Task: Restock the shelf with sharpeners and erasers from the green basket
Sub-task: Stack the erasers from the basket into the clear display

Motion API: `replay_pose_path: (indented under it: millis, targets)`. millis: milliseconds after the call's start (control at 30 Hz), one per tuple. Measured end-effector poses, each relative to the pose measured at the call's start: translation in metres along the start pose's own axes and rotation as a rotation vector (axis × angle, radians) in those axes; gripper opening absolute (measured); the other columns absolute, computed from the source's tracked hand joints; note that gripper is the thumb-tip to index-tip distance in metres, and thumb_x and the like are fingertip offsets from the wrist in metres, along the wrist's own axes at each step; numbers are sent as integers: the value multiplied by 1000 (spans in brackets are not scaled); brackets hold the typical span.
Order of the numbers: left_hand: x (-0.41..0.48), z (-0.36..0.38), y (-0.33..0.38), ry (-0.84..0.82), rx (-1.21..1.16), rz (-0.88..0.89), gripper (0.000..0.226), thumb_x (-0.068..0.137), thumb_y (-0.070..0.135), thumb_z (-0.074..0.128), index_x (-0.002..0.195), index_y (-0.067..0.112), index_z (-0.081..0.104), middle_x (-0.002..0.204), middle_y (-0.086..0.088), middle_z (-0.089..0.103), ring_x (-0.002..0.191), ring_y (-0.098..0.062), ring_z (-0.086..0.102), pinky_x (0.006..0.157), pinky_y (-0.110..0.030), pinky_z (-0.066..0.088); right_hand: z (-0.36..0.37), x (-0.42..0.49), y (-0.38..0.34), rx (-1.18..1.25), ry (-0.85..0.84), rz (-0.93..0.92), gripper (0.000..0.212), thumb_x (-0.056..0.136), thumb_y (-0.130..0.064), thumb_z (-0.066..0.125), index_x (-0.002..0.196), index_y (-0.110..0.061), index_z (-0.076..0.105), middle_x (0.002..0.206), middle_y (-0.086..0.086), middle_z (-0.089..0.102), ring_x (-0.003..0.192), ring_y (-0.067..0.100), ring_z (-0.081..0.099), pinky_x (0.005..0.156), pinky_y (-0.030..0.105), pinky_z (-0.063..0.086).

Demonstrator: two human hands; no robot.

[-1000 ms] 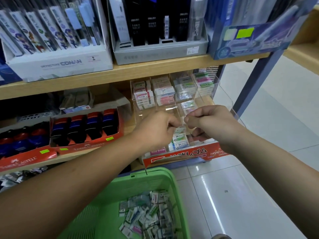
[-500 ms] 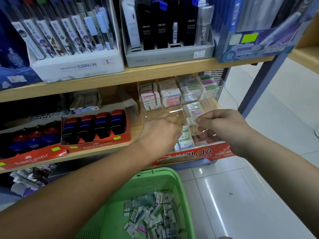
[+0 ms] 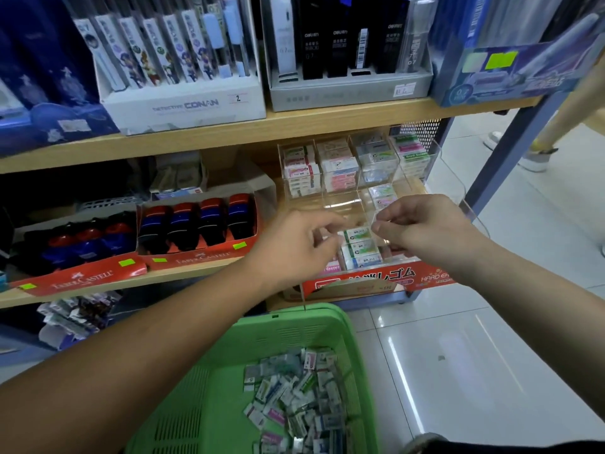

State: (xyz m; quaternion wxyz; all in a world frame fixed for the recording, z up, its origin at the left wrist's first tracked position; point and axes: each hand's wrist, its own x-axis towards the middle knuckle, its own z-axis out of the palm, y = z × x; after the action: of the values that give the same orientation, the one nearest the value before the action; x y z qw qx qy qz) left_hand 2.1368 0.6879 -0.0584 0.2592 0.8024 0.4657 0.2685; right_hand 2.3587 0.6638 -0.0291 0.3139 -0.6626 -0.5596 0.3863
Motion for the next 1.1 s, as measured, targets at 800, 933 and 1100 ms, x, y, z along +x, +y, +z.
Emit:
replay_pose_path:
  millis: [800,933,1100]
  targets:
    - [-246,107,-177,-577,-133,-752,63,85,29,83,141,20,58,122,-3,67,102,-19,65,89,-29,55,238,-58,167,-1193,-955,-245,128,68,-66,85,164,-42,4,173,4,-18,159,35,-13,125,64,3]
    - [-262,114,-191,-589,-146,-823,68,85,33,84,144,18,55,129,-8,66,104,-19,66,91,-32,56,251,-57,194,-1416,-957,-315,149,59,-55,90,162,-40,-16,164,11,-35,153,44,-24,121,70,18]
    - [-266,124,-187,-644,-176,-788,52,92,15,76,140,17,58,110,10,62,87,-4,61,72,-16,52,259,-51,181,-1412,-979,-374,135,56,-57,94,163,-35,15,169,3,17,152,39,20,116,62,34]
